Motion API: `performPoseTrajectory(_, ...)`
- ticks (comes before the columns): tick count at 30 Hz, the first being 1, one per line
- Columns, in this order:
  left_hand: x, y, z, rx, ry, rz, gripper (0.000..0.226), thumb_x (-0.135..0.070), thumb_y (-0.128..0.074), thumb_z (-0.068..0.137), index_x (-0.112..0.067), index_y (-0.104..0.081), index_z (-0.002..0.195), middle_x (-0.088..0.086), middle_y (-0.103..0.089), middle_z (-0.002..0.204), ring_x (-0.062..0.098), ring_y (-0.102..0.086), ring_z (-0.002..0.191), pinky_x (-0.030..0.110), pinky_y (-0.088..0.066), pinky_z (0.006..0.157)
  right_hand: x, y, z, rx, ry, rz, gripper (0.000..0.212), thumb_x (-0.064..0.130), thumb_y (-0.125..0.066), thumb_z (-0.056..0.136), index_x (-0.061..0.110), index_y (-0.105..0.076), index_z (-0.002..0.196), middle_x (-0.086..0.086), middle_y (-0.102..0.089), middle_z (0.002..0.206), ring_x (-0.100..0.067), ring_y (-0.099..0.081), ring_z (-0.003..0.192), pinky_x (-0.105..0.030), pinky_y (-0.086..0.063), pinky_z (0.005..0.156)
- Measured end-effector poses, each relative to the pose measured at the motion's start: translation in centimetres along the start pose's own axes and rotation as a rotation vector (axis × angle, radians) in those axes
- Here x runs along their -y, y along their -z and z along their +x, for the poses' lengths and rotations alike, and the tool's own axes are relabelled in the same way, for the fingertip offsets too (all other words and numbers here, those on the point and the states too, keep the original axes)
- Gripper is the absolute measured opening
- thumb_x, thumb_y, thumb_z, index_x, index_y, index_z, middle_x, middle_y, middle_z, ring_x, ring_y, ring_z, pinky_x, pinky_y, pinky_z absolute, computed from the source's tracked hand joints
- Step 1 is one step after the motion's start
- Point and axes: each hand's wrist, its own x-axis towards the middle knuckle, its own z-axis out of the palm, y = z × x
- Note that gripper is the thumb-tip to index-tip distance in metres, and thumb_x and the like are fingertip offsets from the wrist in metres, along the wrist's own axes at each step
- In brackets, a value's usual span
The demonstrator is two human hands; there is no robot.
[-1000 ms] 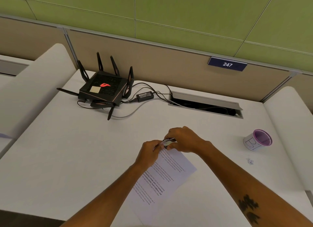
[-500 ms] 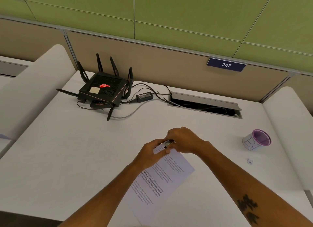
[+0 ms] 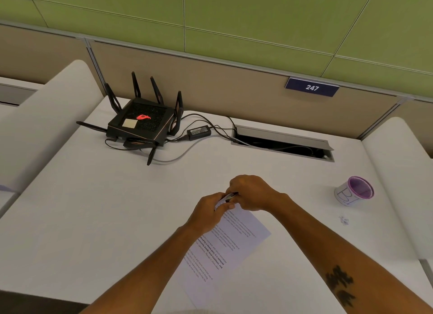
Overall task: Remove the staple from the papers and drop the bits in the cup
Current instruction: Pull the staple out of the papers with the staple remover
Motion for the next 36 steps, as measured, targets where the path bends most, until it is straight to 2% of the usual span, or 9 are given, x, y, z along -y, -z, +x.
performPoseTrajectory(6, 0.1, -0.4, -0.1, -0.02, 0.016, 0.002, 0.035, -0.052, -0.061, 0.099, -0.019, -0.066, 0.108, -0.004, -0.078, 0.099, 0.016, -0.077, 0.083, 0.033, -0.064, 0.072, 0.1, 0.2, 0.2, -0.001, 0.01, -0.006, 0.018, 0.017, -0.069, 0.093, 0.021, -0.081, 0.106, 0.002, -0.073, 0.091, -0.016, -0.066, 0.082, -0.029, -0.054, 0.071)
performPoseTrajectory(10, -0.6, 0.1, -0.3, -0.012, 0.054, -0.038, 0.026, -0.049, -0.067, 0.096, -0.026, -0.065, 0.109, -0.005, -0.077, 0.099, 0.015, -0.077, 0.083, 0.024, -0.06, 0.071, -0.3, 0.3, 0.3, 0.034, -0.001, 0.047, 0.019, 0.023, -0.066, 0.098, 0.019, -0.079, 0.112, 0.001, -0.074, 0.1, -0.017, -0.066, 0.086, -0.023, -0.048, 0.071)
performPoseTrajectory(13, -0.9, 0.4, -0.4, -0.02, 0.02, -0.032, 0.03, -0.046, -0.071, 0.095, -0.037, -0.061, 0.121, -0.008, -0.075, 0.114, 0.011, -0.075, 0.094, 0.02, -0.06, 0.078, -0.6, 0.3, 0.2, 0.044, -0.021, 0.117, 0.025, 0.029, -0.065, 0.1, 0.02, -0.074, 0.122, 0.001, -0.073, 0.113, -0.016, -0.066, 0.097, -0.022, -0.047, 0.079)
performPoseTrajectory(16, -1.0, 0.7, -0.4, -0.041, 0.028, -0.048, 0.039, -0.043, -0.071, 0.095, -0.036, -0.056, 0.131, -0.01, -0.07, 0.119, 0.011, -0.074, 0.095, 0.016, -0.059, 0.074, -1.0, 0.5, 0.0, 0.043, -0.057, 0.168, 0.034, 0.033, -0.071, 0.096, 0.023, -0.069, 0.128, 0.003, -0.069, 0.123, -0.017, -0.064, 0.106, -0.023, -0.045, 0.084)
performPoseTrajectory(19, -1.2, 0.8, -0.5, -0.053, 0.054, -0.058, 0.035, -0.04, -0.068, 0.098, -0.033, -0.055, 0.129, -0.007, -0.07, 0.115, 0.015, -0.074, 0.092, 0.017, -0.06, 0.068, -1.7, 0.6, -0.2, -0.009, -0.15, 0.247, 0.042, 0.025, -0.076, 0.093, 0.022, -0.064, 0.133, 0.001, -0.066, 0.133, -0.02, -0.063, 0.115, -0.027, -0.048, 0.094)
performPoseTrajectory(22, -1.3, 0.9, -0.5, -0.071, 0.072, -0.056, 0.025, -0.039, -0.064, 0.101, -0.033, -0.055, 0.124, -0.006, -0.07, 0.113, 0.018, -0.075, 0.089, 0.019, -0.061, 0.066, -2.4, 0.5, -0.6, -0.115, -0.258, 0.377, 0.047, 0.017, -0.077, 0.093, 0.022, -0.059, 0.135, 0.0, -0.063, 0.136, -0.021, -0.063, 0.116, -0.025, -0.047, 0.093)
performPoseTrajectory(28, -1.7, 1.3, -0.6, -0.167, 0.105, -0.082, 0.024, -0.041, -0.057, 0.104, -0.029, -0.058, 0.126, -0.003, -0.073, 0.112, 0.018, -0.076, 0.088, 0.022, -0.062, 0.066, -0.7, -0.5, -2.3, -0.375, -0.389, 0.704, 0.043, 0.012, -0.075, 0.094, 0.02, -0.055, 0.131, 0.006, -0.062, 0.121, -0.012, -0.064, 0.106, -0.01, -0.045, 0.084)
performPoseTrajectory(32, -2.3, 1.1, -0.4, -0.272, 0.147, -0.168, 0.022, -0.039, -0.059, 0.104, -0.028, -0.063, 0.122, 0.0, -0.076, 0.108, 0.016, -0.075, 0.09, 0.022, -0.062, 0.066, 2.4, -2.5, -3.7, -0.602, -0.442, 0.799, 0.021, 0.005, -0.072, 0.093, 0.016, -0.061, 0.106, 0.009, -0.068, 0.096, 0.01, -0.064, 0.09, -0.003, -0.047, 0.074)
performPoseTrajectory(36, -3.3, 0.7, -0.4, -0.335, 0.161, -0.311, 0.017, -0.037, -0.063, 0.102, -0.027, -0.067, 0.116, 0.001, -0.079, 0.104, 0.018, -0.077, 0.09, 0.038, -0.067, 0.078, 4.9, -5.2, -4.0, -0.682, -0.504, 0.794, 0.014, 0.01, -0.075, 0.092, 0.016, -0.063, 0.087, 0.005, -0.067, 0.082, -0.007, -0.062, 0.075, -0.01, -0.048, 0.067)
